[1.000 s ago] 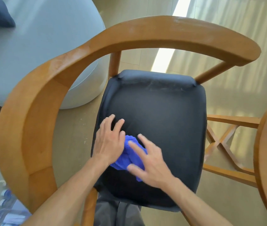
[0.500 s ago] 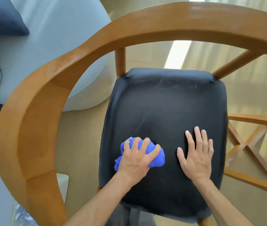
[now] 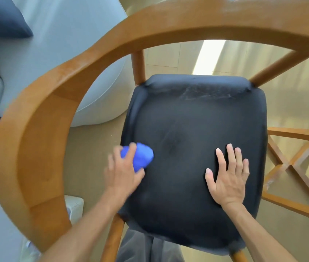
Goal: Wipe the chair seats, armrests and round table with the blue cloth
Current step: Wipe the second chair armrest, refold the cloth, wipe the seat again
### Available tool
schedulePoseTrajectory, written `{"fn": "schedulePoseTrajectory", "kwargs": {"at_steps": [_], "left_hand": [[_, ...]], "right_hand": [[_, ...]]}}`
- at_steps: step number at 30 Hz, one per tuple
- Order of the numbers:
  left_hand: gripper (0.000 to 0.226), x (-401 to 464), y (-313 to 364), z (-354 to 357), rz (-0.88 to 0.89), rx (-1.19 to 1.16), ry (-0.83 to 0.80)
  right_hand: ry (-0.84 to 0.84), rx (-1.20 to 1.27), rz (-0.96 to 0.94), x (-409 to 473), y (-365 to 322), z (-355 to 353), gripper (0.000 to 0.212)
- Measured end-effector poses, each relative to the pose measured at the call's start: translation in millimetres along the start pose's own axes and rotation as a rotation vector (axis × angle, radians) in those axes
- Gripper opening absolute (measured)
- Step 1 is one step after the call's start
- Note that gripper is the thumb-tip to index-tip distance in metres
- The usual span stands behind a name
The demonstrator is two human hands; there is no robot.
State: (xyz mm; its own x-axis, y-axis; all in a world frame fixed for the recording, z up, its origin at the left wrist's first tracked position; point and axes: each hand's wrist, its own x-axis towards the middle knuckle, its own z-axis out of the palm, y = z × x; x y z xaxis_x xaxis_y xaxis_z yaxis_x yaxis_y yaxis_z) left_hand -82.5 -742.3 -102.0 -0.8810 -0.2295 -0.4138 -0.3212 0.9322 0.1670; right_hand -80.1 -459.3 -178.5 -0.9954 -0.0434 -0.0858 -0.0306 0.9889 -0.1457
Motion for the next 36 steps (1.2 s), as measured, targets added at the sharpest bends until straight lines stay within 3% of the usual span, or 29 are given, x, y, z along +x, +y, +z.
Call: {"fn": "schedulePoseTrajectory", "kwargs": {"at_steps": [3, 5, 6, 8, 12, 17, 20, 24, 28, 36], "left_hand": [[0.078, -69.8, 8.2, 10.7, 0.320, 0.211, -0.338], [0.073, -76.4, 10.1, 20.9, 0.425, 0.283, -0.526], [0.070, -64.6, 11.4, 20.8, 0.471, 0.330, -0.522], [0.069, -34.0, 20.5, 16.6, 0.476, 0.349, -0.342], [0.065, 35.8, 58.4, -3.5, 0.114, 0.229, -0.181], [0.063, 47.6, 70.0, -27.5, 0.146, 0.078, -0.206], [0.056, 20.7, 63.8, -45.6, 0.046, -0.209, -0.271], [0.044, -21.1, 66.3, -81.3, -0.020, -0.577, -0.293], [0.039, -55.1, 79.2, -139.9, 0.008, -0.841, -0.254], [0.045, -115.0, 100.6, -282.7, 0.204, -1.111, -0.213]], "right_hand": [[-0.044, -0.005, 0.010, -3.5, -3.4, -3.7, 0.062], [-0.065, -0.002, 0.013, -3.4, -6.3, -5.0, 0.062], [-0.075, -0.001, 0.018, -2.1, -6.6, -5.3, 0.062], [-0.096, 0.004, 0.026, 0.7, -6.3, -7.0, 0.062], [-0.133, 0.021, 0.012, 1.6, -8.0, -11.4, 0.062], [-0.189, 0.071, 0.051, 4.8, -6.3, -28.8, 0.057], [-0.313, 0.185, 0.097, 10.9, -16.9, -56.9, 0.050], [-0.350, 0.695, 0.210, 7.0, -59.0, -130.4, 0.028], [-0.335, 1.065, 0.233, -6.4, -110.1, -225.9, 0.025], [-0.146, 1.236, 0.105, -33.5, -161.5, -393.9, 0.045]]}}
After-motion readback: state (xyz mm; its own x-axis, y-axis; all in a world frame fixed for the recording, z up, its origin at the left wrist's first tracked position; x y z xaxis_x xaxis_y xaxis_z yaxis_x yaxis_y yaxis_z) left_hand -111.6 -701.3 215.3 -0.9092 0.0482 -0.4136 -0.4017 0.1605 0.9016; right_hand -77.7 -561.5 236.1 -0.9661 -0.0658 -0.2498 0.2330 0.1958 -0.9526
